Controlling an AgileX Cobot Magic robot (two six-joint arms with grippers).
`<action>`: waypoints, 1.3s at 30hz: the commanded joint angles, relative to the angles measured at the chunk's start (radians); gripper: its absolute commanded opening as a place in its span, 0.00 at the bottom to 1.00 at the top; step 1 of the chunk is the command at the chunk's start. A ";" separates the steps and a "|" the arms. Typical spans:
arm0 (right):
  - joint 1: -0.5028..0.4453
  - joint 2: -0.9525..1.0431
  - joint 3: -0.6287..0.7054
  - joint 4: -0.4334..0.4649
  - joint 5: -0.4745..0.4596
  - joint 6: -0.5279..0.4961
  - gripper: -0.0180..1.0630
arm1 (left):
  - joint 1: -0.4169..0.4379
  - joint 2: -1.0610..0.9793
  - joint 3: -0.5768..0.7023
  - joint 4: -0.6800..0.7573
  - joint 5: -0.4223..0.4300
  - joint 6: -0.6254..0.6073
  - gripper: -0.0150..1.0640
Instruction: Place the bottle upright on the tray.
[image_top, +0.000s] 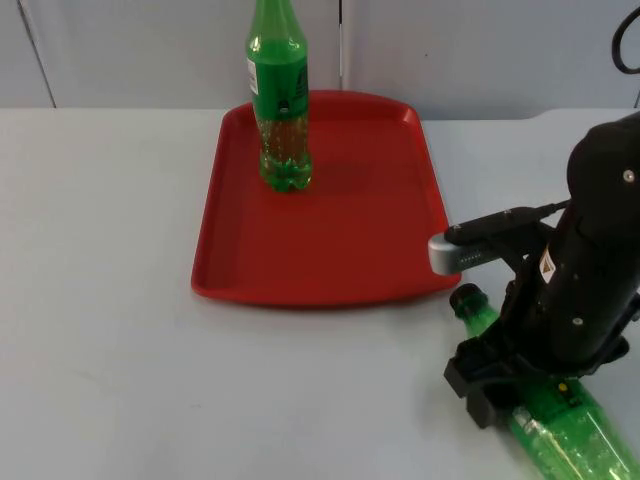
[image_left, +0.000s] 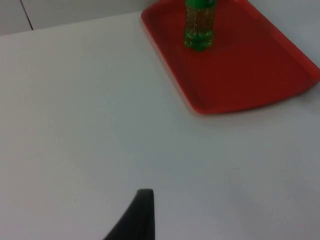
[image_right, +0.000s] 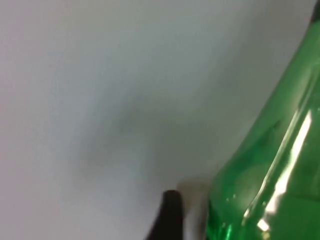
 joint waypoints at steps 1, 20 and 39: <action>0.006 0.010 0.006 0.004 0.011 0.007 0.48 | -0.006 -0.003 0.004 -0.002 -0.002 -0.004 0.99; 0.006 -0.082 0.006 0.001 0.064 0.039 0.02 | -0.006 -0.003 0.004 -0.002 -0.002 -0.004 0.99; 0.004 -0.563 -0.010 -0.072 -0.038 0.023 0.02 | -0.006 -0.003 0.004 -0.002 -0.002 -0.004 0.99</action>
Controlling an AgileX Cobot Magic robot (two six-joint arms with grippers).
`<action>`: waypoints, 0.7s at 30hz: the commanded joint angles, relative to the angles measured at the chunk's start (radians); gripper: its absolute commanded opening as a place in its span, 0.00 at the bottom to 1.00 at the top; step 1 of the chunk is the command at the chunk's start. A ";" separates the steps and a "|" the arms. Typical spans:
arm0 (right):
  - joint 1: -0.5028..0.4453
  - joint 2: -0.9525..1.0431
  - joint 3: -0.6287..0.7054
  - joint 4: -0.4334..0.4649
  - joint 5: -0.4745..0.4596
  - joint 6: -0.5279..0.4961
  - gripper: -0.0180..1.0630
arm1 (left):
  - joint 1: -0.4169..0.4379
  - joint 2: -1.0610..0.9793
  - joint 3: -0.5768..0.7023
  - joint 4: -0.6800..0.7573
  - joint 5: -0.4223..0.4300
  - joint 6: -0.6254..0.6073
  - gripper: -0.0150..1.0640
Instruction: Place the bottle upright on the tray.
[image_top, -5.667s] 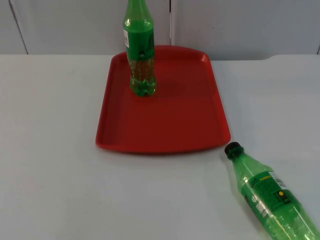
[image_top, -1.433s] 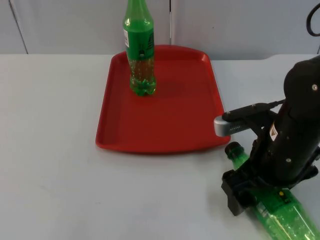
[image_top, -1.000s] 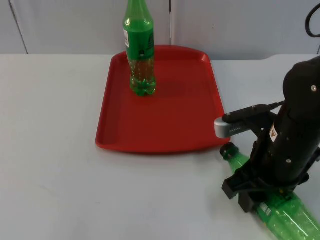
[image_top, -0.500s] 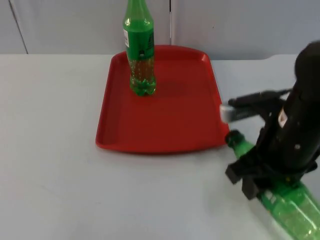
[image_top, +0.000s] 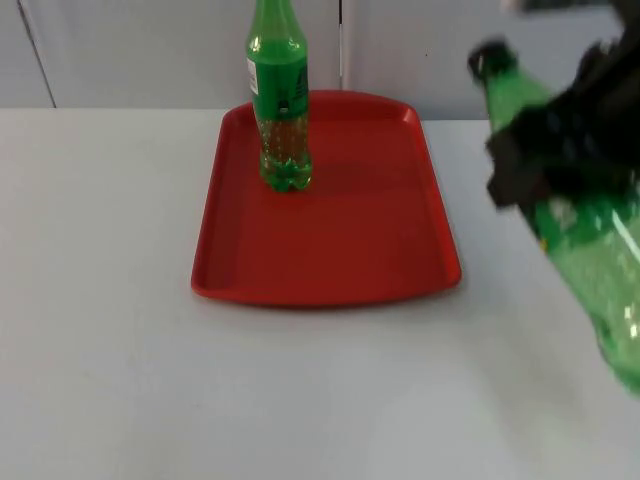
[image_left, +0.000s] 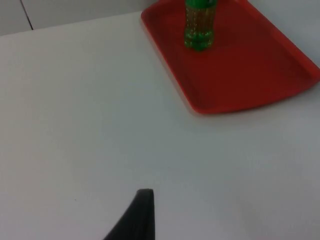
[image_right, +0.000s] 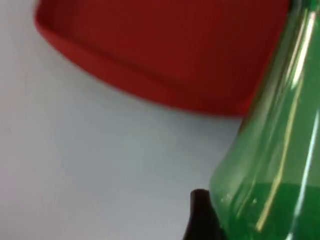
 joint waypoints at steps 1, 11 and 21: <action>0.004 -0.077 -0.029 -0.061 -0.071 -0.008 0.02 | -0.006 -0.003 0.004 -0.002 -0.002 -0.004 0.99; -0.009 -0.086 -0.096 -0.290 -0.542 -0.008 0.02 | -0.006 -0.003 0.004 -0.002 -0.002 -0.004 0.99; -0.187 0.071 -0.096 -0.143 -0.968 -0.004 0.02 | -0.006 -0.003 0.004 -0.002 -0.002 -0.004 0.99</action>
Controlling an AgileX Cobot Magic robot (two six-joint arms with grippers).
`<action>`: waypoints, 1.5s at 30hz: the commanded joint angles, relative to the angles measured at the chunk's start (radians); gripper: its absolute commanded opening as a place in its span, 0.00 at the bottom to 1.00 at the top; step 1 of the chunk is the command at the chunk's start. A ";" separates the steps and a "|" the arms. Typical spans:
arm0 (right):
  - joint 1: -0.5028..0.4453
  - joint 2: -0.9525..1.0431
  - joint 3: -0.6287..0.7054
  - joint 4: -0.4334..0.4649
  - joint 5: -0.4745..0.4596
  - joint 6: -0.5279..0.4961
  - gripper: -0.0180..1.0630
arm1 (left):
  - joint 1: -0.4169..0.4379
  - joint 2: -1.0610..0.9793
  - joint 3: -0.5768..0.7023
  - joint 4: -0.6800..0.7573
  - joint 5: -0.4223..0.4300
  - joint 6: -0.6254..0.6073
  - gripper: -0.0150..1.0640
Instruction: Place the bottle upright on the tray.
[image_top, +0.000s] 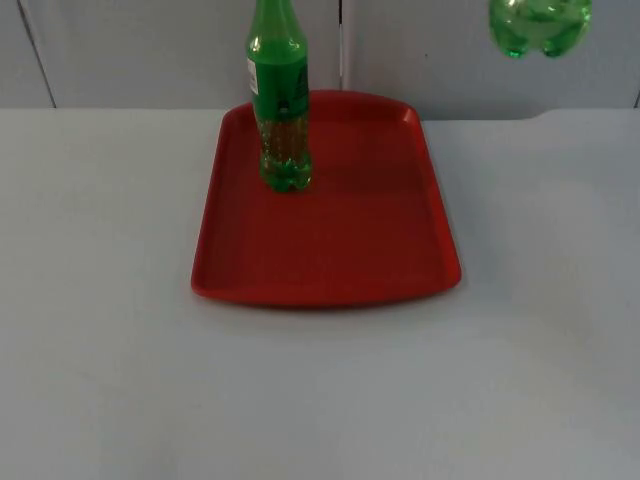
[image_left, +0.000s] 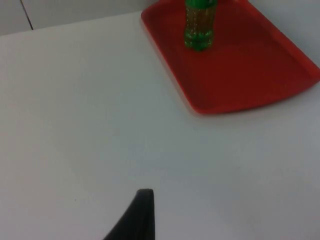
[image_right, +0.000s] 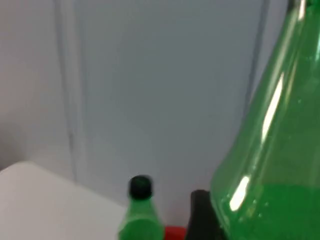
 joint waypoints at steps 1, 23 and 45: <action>-0.056 0.073 -0.009 0.024 -0.188 -0.005 0.02 | -0.006 -0.003 0.004 -0.002 -0.002 -0.004 0.99; -0.058 0.642 -0.321 0.113 -0.547 -0.119 0.02 | -0.006 -0.003 0.004 -0.002 -0.002 -0.004 0.99; -0.007 0.678 -0.307 -0.103 -0.711 -0.025 0.02 | -0.006 -0.003 0.004 -0.002 -0.002 -0.004 0.99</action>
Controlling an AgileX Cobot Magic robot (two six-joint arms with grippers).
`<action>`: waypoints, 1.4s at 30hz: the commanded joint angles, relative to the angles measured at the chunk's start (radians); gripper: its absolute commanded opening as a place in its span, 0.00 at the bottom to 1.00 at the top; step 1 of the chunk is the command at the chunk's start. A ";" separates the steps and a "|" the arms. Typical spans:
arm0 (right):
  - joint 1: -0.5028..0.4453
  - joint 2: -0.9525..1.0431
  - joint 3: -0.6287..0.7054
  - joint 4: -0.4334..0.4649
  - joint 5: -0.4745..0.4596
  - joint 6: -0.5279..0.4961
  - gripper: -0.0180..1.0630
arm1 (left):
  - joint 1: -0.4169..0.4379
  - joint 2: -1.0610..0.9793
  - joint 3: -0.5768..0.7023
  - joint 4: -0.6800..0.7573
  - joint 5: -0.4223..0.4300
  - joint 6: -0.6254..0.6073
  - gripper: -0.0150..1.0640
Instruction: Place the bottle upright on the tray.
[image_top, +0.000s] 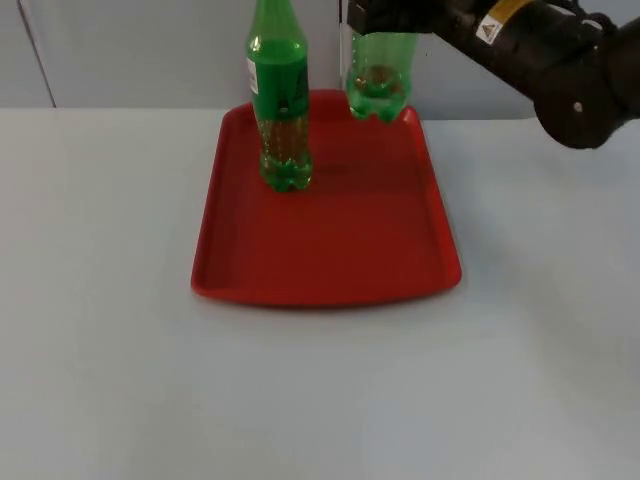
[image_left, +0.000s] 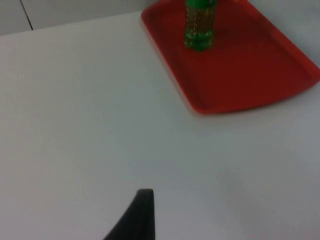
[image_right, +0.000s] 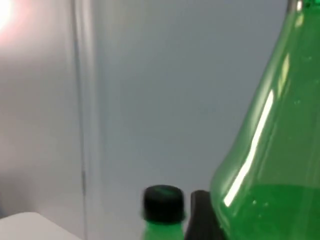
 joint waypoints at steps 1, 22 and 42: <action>0.015 -0.024 0.053 -0.047 -0.078 0.006 0.02 | -0.006 -0.003 0.004 -0.002 -0.002 -0.004 0.99; 0.033 0.134 0.146 -0.084 -0.234 -0.101 0.02 | -0.006 -0.003 0.004 -0.002 -0.002 -0.004 0.99; 0.033 0.199 0.098 -0.007 -0.234 -0.101 0.02 | -0.006 -0.003 0.004 -0.002 -0.002 -0.004 0.99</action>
